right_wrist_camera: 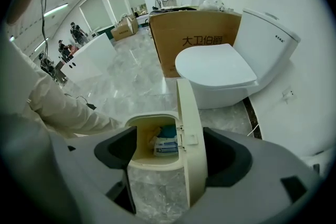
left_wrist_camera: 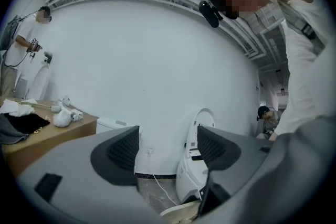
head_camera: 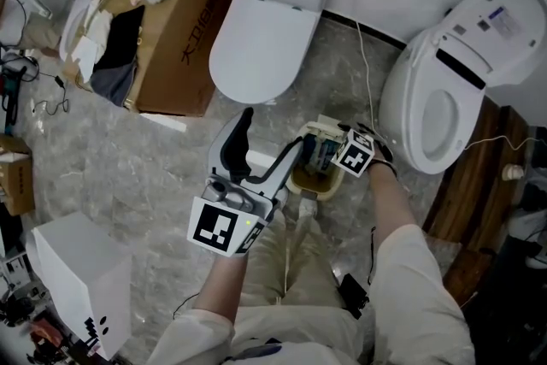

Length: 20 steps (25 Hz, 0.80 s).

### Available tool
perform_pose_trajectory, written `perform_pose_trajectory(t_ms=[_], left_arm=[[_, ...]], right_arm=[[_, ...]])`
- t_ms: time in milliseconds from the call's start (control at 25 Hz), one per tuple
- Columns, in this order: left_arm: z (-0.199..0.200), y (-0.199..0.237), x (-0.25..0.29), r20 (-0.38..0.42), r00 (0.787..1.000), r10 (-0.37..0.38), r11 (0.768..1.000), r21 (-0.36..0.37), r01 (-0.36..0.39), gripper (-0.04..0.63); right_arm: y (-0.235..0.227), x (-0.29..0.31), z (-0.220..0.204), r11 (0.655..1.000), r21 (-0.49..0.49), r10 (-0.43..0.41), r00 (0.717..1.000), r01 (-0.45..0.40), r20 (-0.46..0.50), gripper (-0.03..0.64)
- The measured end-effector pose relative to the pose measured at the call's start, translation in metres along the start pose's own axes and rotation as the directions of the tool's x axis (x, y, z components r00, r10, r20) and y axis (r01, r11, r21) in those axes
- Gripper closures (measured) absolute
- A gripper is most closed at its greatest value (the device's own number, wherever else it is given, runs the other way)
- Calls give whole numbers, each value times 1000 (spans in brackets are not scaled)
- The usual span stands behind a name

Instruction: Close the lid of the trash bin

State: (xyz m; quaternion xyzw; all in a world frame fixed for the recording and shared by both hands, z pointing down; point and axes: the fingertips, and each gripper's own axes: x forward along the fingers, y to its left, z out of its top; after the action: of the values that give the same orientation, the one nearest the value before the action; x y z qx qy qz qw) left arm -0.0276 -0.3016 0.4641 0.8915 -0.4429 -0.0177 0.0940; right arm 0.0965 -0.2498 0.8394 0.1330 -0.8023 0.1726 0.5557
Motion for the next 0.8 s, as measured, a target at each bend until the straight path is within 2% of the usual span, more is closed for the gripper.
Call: perform_pose_trajectory(t_ms=[240,520,800], left_arm=[[0,7,7,-8,1000,-3,1000,6,3,272],[-2,3,4,-18,999,-33,999,35,33,272],[-12,-1,-12,-22,998,-52,998,25,53,270]], right_arm=[[31,5,-4,999,15,30,999,-30,39,225],[72,20,-14,999,49,-28,992,23,121,238],[130,55,-34,998,66,2,996,-8,94,224]])
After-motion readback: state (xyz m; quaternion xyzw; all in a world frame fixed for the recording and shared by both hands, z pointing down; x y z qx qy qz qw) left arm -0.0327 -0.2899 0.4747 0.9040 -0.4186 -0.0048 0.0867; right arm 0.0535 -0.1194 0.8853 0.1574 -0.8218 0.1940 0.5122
